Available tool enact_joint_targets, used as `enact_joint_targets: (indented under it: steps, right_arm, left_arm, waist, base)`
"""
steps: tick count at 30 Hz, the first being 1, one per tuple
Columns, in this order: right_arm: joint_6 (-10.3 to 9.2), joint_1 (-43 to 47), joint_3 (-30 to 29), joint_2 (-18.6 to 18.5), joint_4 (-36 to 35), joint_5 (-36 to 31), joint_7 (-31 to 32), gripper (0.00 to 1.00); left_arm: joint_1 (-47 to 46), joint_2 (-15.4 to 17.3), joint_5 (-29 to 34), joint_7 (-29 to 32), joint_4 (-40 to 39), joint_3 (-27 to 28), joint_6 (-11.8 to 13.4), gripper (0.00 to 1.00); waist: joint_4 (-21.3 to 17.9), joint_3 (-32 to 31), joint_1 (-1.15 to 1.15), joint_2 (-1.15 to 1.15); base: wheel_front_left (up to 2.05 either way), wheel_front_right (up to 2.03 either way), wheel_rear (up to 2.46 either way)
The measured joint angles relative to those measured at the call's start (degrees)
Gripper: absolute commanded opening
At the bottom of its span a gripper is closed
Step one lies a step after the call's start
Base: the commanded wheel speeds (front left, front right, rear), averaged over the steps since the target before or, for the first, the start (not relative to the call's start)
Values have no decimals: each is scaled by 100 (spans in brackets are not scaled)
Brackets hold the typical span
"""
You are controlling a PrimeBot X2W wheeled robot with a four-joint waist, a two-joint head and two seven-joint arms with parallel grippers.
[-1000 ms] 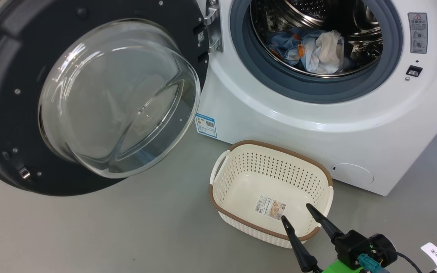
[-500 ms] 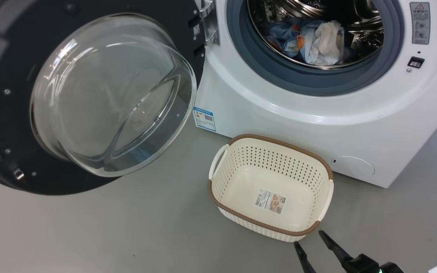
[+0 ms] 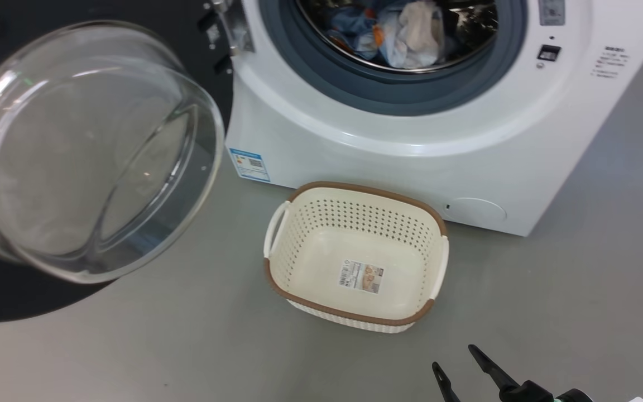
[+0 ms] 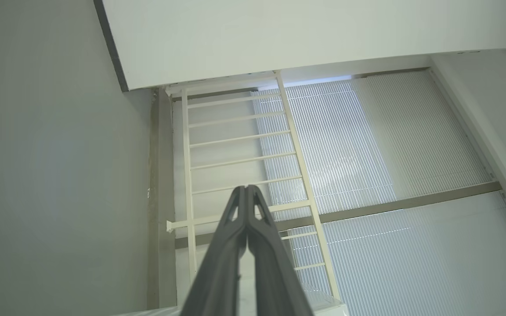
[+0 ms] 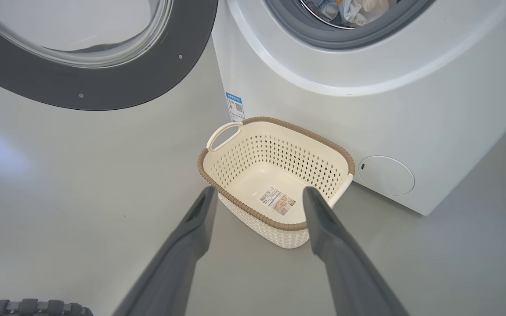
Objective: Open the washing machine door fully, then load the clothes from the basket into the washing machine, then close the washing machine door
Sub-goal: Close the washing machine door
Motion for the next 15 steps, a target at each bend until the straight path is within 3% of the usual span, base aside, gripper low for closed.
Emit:
enact_joint_targets:
  steps: [8,15]
  right_arm:
    - [0,131,-36,0,-88,-122,0,100]
    - [0,132,-34,0,-109,-209,0,100]
  left_arm:
    - [105,188,-58,681,65,-45,0,0]
    - [274,187,-125,1032,200,1,0,0]
  waist:
    - [-356,186,0,0]
    - [-394,234,0,0]
  base:
    - [0,0,0]
    - [0,0,0]
